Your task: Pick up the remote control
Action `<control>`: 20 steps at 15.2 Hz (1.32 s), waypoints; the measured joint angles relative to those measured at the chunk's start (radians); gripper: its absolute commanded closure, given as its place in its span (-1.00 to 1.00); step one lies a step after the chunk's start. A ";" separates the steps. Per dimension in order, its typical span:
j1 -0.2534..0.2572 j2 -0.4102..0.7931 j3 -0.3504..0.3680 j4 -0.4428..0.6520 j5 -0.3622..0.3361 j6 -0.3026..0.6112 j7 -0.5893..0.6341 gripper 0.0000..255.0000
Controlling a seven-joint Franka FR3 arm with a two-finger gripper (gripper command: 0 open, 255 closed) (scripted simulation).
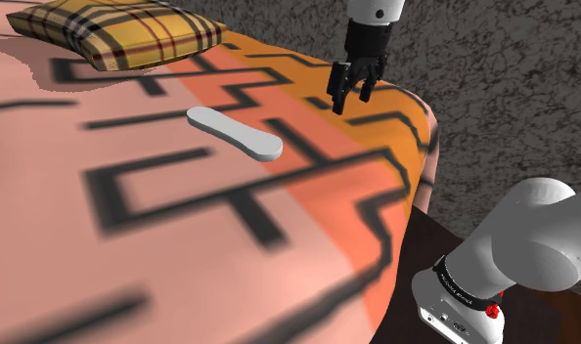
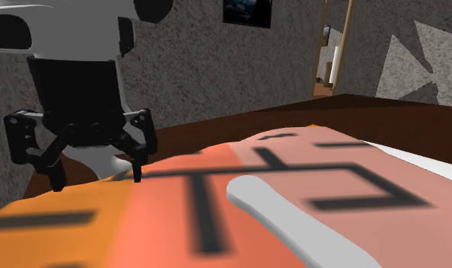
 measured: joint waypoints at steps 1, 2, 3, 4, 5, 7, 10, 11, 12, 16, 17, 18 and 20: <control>0.007 0.023 0.011 0.018 0.004 0.007 0.004 -1.00; 0.015 0.050 0.023 0.039 0.007 0.015 0.009 -1.00; 0.022 0.079 0.036 0.064 0.010 0.023 0.016 -1.00; 0.030 0.108 0.050 0.093 0.012 0.025 0.024 -1.00; 0.037 0.133 0.060 0.115 0.013 0.030 0.027 -1.00; 0.052 0.194 0.087 0.173 0.012 0.038 0.043 -1.00; 0.075 0.270 0.124 0.249 0.008 0.044 0.063 -1.00; 0.083 0.298 0.136 0.279 0.004 0.044 0.071 -1.00; 0.089 0.332 0.146 0.315 -0.002 0.043 0.074 -1.00; 0.129 0.450 0.194 0.449 -0.029 0.032 0.111 -1.00; 0.141 0.481 0.207 0.486 -0.038 0.027 0.123 -1.00; 0.151 0.511 0.216 0.522 -0.047 0.021 0.127 -1.00; 0.162 0.547 0.225 0.557 -0.059 0.023 0.133 -1.00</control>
